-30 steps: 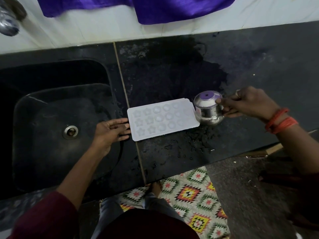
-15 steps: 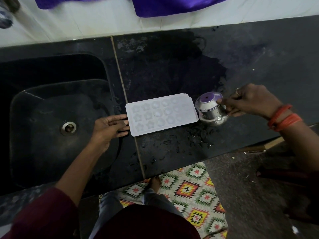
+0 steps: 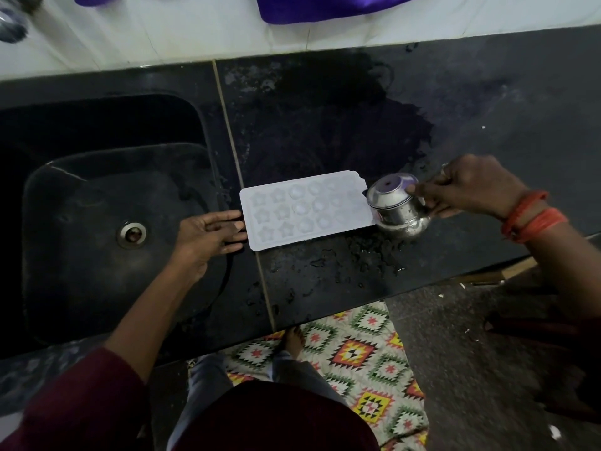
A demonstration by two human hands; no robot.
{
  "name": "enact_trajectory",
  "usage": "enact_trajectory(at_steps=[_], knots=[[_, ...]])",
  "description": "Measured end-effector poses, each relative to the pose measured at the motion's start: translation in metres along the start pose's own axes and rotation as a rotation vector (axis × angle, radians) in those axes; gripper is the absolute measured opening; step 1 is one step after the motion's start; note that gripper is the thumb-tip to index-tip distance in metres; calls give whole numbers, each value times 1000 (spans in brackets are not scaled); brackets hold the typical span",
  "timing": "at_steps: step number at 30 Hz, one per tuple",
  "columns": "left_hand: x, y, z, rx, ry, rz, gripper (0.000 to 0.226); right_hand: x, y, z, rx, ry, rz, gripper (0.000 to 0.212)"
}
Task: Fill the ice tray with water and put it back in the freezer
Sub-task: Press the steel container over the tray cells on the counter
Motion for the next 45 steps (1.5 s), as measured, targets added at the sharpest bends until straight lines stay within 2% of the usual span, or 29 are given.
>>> enact_trajectory(at_steps=[16,31,45], knots=[[0,-1,-3,-14,2,-4,20,-2,-7,-5,-31,2,-3,46],[2,-5,1,-15,0,-4,21,-3,-9,-7,2,-22,-36,57],[2,-3,2,-9,6,14,20,4,-8,-22,-35,-22,5,48]])
Point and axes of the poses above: each hand's wrist, its own z-axis towards the middle knuckle, its own x-axis out of the back of the hand, y = z × x, the point moved 3 cm from there along z, towards the middle knuckle, and after that the axes turned 13 degrees about z, right-handed, at the moved point
